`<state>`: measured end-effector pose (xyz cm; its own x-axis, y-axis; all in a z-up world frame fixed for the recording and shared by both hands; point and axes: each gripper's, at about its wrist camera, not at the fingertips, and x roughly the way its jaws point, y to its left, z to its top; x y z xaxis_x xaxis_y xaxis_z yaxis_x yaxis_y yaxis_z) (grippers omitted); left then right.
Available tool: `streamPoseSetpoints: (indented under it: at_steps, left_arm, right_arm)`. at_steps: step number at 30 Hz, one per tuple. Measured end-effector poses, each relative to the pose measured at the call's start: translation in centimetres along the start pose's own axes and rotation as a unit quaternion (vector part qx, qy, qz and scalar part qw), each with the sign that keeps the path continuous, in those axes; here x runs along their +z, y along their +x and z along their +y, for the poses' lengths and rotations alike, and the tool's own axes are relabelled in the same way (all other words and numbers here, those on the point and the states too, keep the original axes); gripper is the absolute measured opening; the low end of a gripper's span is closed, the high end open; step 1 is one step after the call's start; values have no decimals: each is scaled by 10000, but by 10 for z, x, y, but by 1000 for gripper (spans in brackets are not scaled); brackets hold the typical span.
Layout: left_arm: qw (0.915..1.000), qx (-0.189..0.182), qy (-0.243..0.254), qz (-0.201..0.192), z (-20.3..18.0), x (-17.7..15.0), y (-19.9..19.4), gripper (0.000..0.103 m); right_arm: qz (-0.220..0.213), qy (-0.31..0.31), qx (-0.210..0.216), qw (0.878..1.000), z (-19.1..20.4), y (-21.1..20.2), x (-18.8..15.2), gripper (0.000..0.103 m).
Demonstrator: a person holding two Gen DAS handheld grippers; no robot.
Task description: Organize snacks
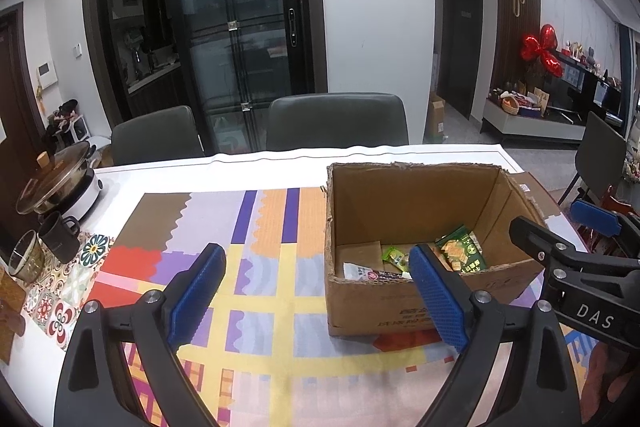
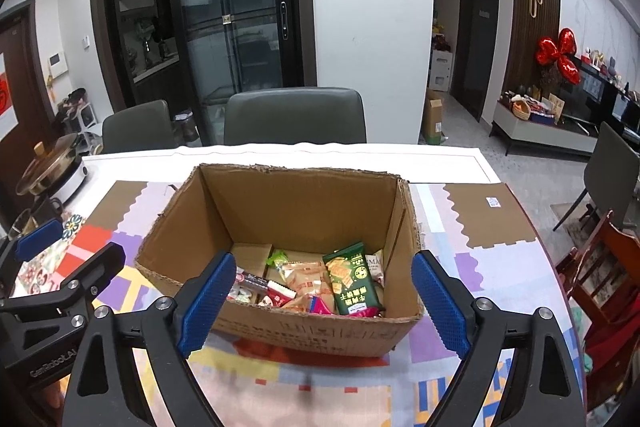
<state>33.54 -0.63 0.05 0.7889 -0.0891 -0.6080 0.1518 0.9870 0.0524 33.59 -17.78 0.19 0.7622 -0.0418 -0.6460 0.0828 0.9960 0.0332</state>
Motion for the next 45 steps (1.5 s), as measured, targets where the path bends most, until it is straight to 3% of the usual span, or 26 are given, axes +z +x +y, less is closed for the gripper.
streamPoseSetpoints:
  at_steps: [15,45]
  left_arm:
    - [9999,60,-27,-146,-6,-21,-71,95]
    - [9990,199,-5,-390,-16,-111,-209,100]
  right_arm:
    - [-176,-61,-39,9998,-2,-69,-23,90]
    - [-404,-1,-156,9991,-8,-208,-127,90]
